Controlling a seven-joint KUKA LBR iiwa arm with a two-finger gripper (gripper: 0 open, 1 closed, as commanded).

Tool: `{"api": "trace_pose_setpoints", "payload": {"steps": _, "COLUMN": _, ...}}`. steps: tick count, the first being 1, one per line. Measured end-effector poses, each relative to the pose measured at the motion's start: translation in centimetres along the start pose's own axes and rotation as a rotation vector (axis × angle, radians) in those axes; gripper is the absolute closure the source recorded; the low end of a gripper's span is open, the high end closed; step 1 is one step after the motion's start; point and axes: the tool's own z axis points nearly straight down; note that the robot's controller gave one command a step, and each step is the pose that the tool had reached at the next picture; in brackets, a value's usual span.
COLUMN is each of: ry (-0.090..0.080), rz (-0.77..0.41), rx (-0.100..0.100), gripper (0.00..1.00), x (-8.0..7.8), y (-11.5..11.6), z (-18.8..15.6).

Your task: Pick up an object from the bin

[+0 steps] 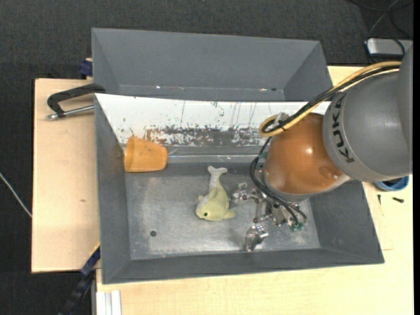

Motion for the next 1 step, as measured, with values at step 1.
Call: {"api": "trace_pose_setpoints", "payload": {"steps": 1, "ry": -0.004, "rz": -0.094, "rx": -0.003, "gripper": 0.00, "x": -5.12, "y": 6.17, "z": -0.42}}
